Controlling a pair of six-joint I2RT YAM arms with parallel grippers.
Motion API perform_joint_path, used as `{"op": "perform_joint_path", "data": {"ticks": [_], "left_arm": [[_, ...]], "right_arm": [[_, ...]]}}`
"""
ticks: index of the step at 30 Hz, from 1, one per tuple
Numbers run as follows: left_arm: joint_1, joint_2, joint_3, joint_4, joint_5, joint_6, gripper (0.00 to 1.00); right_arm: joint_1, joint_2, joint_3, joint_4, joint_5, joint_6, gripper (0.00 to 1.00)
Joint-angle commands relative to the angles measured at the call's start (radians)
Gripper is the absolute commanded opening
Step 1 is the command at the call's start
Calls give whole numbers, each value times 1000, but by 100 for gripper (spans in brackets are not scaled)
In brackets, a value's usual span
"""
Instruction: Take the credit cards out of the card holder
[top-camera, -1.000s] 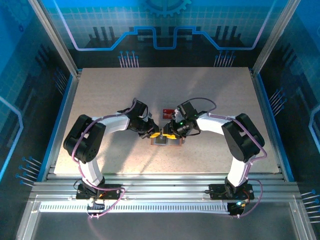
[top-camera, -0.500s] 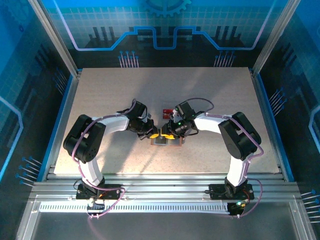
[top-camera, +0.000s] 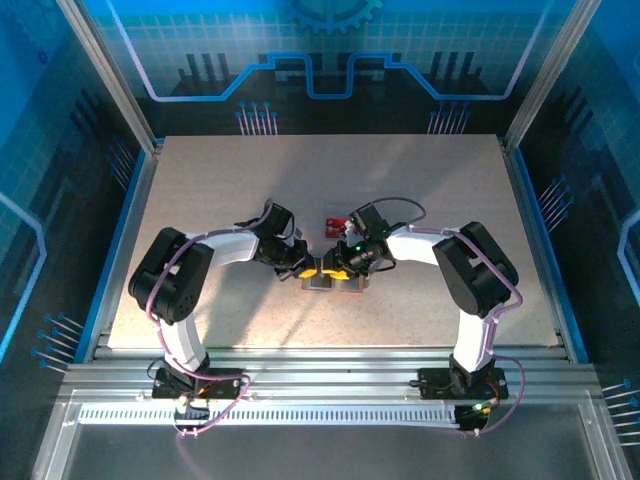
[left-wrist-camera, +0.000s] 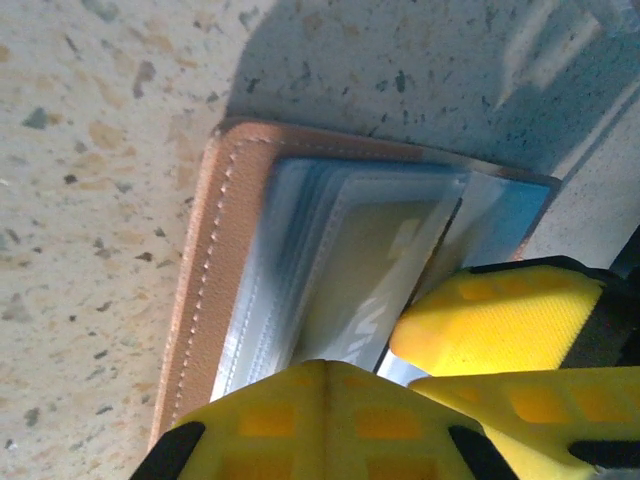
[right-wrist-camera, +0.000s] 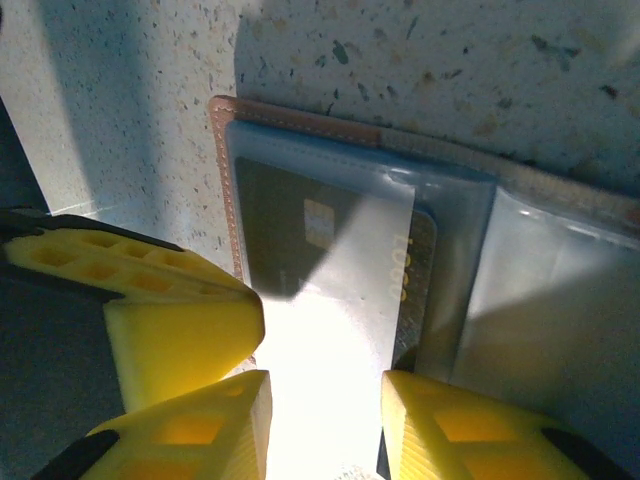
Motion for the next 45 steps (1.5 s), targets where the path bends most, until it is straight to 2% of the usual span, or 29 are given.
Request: {"op": "perform_joint_path", "data": {"ticks": [1, 19, 35, 39, 45], "left_arm": [[8, 22, -11, -27, 16, 31, 3], [8, 29, -11, -49, 9, 42, 2], [8, -34, 27, -64, 11, 26, 10], [8, -21, 38, -78, 9, 27, 9], [8, -1, 31, -85, 4, 40, 5]], "right_arm": [[16, 5, 18, -48, 31, -23, 35], [14, -38, 26, -122, 76, -60, 35], [12, -74, 36, -127, 68, -64, 33], [11, -63, 43, -114, 54, -60, 29], [12, -36, 54, -98, 40, -56, 29]]}}
